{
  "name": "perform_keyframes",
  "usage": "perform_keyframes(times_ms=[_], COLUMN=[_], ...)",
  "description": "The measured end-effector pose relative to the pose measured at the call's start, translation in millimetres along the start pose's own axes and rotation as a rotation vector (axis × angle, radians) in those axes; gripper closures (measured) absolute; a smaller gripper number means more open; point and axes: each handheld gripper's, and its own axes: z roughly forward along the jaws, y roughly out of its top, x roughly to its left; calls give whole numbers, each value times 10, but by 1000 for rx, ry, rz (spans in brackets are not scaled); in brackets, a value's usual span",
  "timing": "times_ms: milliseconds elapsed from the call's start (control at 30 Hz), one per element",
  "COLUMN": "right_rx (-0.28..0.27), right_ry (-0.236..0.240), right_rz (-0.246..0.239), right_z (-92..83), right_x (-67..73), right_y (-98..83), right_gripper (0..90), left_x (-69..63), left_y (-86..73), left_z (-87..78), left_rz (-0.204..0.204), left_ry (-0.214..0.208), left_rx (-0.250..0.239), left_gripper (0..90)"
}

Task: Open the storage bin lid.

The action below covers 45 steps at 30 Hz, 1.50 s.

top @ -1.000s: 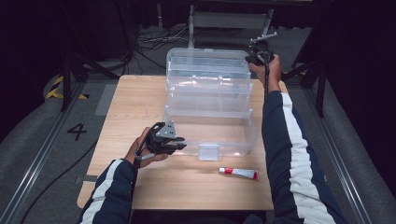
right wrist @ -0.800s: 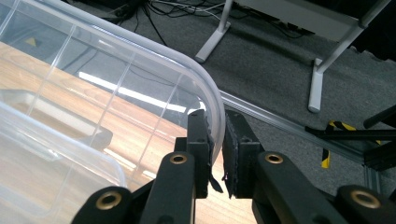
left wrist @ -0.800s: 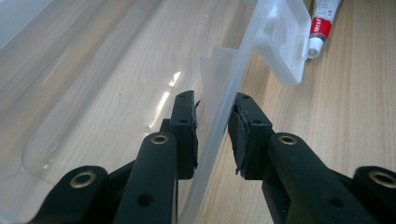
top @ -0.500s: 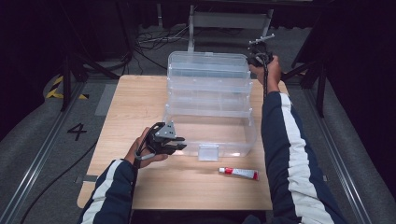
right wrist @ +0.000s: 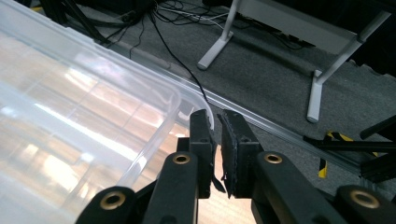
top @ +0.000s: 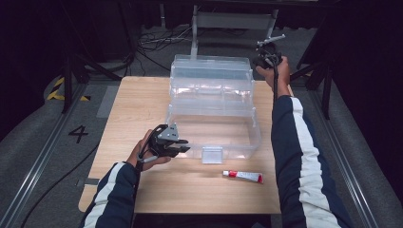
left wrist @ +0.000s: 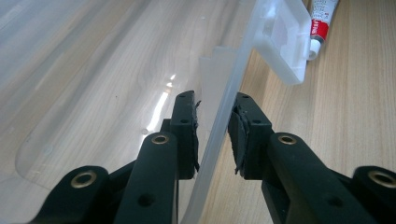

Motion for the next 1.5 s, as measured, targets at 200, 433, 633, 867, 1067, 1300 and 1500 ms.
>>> perform_keyframes(times_ms=[200,433,633,867,1067,1300,1500], right_rx=[-16,-45,-65,-80,-94,-101,-105], right_ry=[10,30,47,64,94,165,211], right_rz=[-30,-51,-69,-101,-131,-193,-205], right_z=[-225,-409,-576,-851,-1123,-1425,-1597], right_x=[15,60,111,143,190,312,372], right_y=[-92,-160,-253,-411,-549,-821,-1077], right_gripper=[838,840,847,849,837,815,794], left_x=[-7,-10,-12,-22,-31,-33,-33], left_y=[5,10,13,19,20,22,22], left_z=[3,5,5,10,14,15,16], left_rz=[-6,-7,-4,-3,-6,-6,-7], left_ry=[3,5,11,20,26,28,28], left_rx=[1,7,11,17,18,19,19], left_gripper=[727,727,725,717,711,708,708])
